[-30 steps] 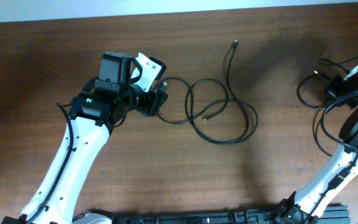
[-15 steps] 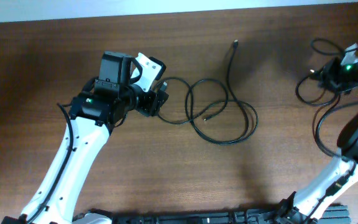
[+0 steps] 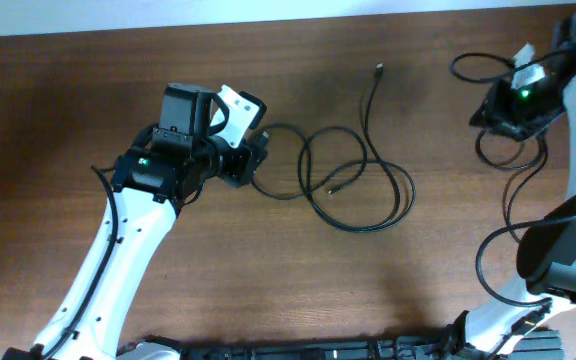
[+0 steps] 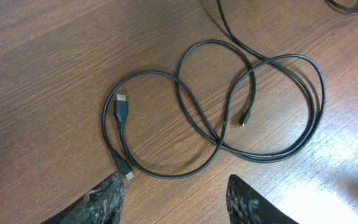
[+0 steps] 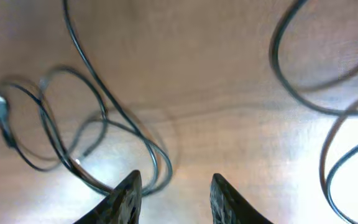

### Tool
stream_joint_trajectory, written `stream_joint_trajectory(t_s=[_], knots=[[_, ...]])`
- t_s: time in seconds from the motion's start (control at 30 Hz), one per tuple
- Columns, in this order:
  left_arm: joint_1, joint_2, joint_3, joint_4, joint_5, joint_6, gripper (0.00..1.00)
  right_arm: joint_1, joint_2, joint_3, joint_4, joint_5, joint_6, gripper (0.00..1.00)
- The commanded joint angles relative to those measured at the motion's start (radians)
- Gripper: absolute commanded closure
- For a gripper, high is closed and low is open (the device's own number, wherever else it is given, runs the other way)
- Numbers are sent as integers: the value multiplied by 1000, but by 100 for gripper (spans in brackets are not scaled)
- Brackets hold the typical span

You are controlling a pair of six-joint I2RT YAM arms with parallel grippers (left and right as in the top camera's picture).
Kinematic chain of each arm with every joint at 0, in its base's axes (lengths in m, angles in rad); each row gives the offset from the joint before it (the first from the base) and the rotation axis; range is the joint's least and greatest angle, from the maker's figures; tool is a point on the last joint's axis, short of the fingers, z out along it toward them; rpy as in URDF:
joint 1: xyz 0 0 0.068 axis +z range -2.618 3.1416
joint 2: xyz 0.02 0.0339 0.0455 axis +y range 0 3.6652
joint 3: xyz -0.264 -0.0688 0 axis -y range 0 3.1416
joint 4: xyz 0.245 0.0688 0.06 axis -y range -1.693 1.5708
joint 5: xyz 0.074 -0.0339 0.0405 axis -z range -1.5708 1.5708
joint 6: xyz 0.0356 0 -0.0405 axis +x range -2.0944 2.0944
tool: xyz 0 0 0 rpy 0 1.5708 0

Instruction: Untangle cables

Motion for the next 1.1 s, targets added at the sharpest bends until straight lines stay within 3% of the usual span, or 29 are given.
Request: stream_joint_trajectory(t_s=[0.0, 0.17, 0.37, 0.6, 0.67, 0.7, 0.9, 1.07], knots=[[-1, -19, 14, -2, -70, -6, 55, 51, -25, 10, -74, 80, 14, 65], [-1, -19, 14, -12, -131, -6, 67, 115, -25, 10, -168, 83, 16, 65], [-1, -19, 13, -16, -188, -6, 70, 224, -25, 10, -220, 82, 42, 65], [-1, -19, 13, -32, -278, -7, 82, 375, -24, 3, -77, 179, 47, 63], [-1, -19, 13, -38, -293, -32, 82, 388, -24, -18, -25, 187, 50, 23], [-1, -19, 13, -42, -292, -33, 82, 387, -24, -28, -9, 188, 50, 17], [0, -19, 13, -50, -292, -36, 82, 358, 9, -135, 90, 231, 49, 8], [0, -17, 11, -49, -290, -58, 83, 358, 25, -317, 224, 232, 50, 9]])
